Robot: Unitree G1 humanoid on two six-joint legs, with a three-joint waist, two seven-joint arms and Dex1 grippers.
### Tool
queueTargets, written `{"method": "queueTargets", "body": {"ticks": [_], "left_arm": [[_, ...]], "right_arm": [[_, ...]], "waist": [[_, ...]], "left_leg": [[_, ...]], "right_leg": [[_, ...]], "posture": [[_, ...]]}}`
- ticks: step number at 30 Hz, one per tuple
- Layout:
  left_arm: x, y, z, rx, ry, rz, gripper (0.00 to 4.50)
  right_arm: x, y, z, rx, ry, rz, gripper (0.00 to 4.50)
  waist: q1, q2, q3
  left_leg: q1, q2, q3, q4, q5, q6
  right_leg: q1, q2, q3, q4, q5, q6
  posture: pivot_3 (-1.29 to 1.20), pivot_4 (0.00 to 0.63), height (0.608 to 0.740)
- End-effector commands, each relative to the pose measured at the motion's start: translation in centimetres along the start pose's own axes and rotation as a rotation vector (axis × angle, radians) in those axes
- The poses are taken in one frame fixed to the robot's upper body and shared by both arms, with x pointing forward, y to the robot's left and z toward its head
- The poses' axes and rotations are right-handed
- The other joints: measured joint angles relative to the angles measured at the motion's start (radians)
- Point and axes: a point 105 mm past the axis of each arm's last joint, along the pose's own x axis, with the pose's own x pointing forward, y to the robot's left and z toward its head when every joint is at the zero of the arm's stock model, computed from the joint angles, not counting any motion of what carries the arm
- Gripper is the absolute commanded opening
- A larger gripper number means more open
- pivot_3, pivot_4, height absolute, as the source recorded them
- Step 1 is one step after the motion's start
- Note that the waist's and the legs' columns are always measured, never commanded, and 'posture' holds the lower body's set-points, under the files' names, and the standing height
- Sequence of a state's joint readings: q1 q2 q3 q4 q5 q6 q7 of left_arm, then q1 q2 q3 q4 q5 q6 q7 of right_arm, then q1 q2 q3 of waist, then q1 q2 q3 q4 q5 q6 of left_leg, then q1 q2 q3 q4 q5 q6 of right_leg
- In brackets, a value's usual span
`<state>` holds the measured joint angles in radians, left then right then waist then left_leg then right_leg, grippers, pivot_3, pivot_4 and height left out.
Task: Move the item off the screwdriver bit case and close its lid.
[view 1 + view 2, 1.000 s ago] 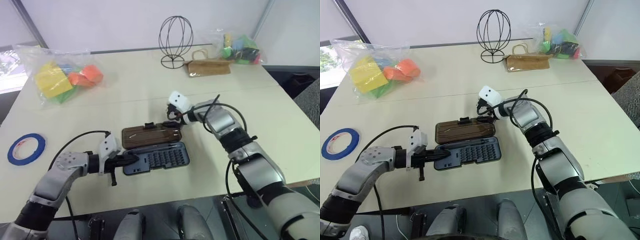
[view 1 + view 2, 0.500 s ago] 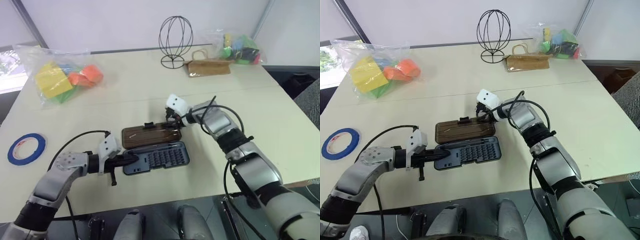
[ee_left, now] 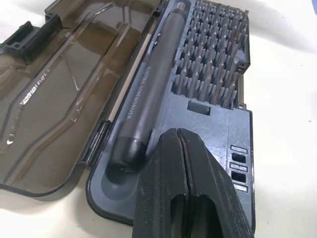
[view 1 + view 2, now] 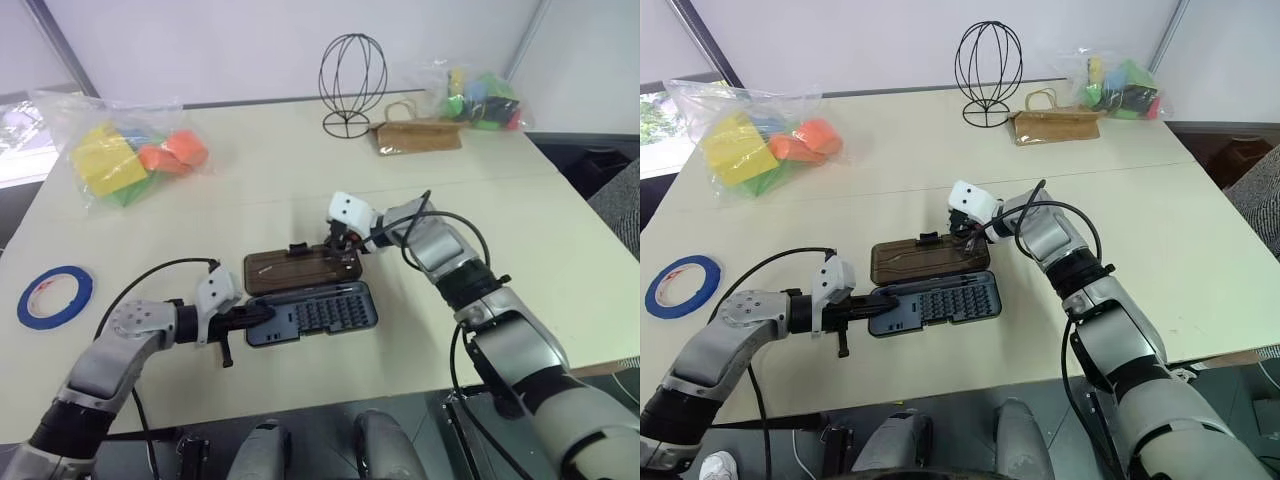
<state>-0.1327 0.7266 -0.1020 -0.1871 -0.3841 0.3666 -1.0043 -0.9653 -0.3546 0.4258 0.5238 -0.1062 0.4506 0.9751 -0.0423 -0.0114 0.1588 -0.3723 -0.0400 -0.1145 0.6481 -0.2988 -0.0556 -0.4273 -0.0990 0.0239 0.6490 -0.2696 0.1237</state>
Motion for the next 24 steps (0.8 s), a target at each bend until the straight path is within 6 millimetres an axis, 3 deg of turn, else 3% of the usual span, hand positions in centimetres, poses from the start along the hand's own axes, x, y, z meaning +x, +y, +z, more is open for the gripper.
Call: {"method": "queueTargets", "body": {"ticks": [1,4,5,8,11,24], "left_arm": [[-0.2,0.5,-0.5,-0.015,0.024,0.027,0.00],[-0.1,0.6,-0.4,-0.014,0.021,0.032,0.00],[-0.1,0.6,-0.4,-0.014,0.019,0.034,0.00],[0.0,0.6,-0.3,-0.013,0.017,0.036,0.00],[0.0,0.5,-0.2,-0.013,0.014,0.037,0.00],[0.1,0.7,0.1,-0.003,0.007,0.052,0.00]], "right_arm": [[0.4,1.1,-1.4,-0.027,0.051,0.070,0.05],[0.5,0.9,-2.0,-0.037,0.074,0.082,0.05],[0.6,0.8,-2.1,-0.038,0.082,0.085,0.29],[0.8,0.2,-2.5,-0.019,0.101,0.068,1.32],[1.0,-0.4,-2.6,-0.001,0.111,0.053,2.88],[1.4,-0.5,-3.5,0.030,0.163,0.122,2.88]], "waist": [[0.000,0.000,0.000],[0.000,0.000,0.000],[0.000,0.000,0.000],[0.000,0.000,0.000],[0.000,0.000,0.000],[-0.002,0.001,-0.001]], "left_leg": [[0.000,0.000,0.000,0.000,0.000,0.000],[0.000,0.000,0.000,0.000,0.000,0.000],[0.000,0.000,0.000,0.000,0.000,0.000],[0.000,0.000,0.000,0.000,0.000,0.000],[0.000,0.000,0.000,0.000,0.000,0.000],[0.001,0.000,0.000,0.000,0.000,0.000]], "right_leg": [[0.000,0.000,0.000,0.000,0.000,0.000],[0.000,0.000,0.000,0.000,0.000,0.000],[0.000,0.000,0.000,0.000,0.000,0.000],[0.000,0.000,0.000,0.000,0.000,0.000],[0.000,0.000,0.000,0.000,0.000,0.000],[0.001,0.000,0.000,0.000,0.000,0.000]], "posture": [[0.00,0.150,0.740],[0.00,0.150,0.740],[0.00,0.150,0.740],[0.00,0.150,0.740],[0.00,0.150,0.740],[0.00,0.150,0.740]]}}
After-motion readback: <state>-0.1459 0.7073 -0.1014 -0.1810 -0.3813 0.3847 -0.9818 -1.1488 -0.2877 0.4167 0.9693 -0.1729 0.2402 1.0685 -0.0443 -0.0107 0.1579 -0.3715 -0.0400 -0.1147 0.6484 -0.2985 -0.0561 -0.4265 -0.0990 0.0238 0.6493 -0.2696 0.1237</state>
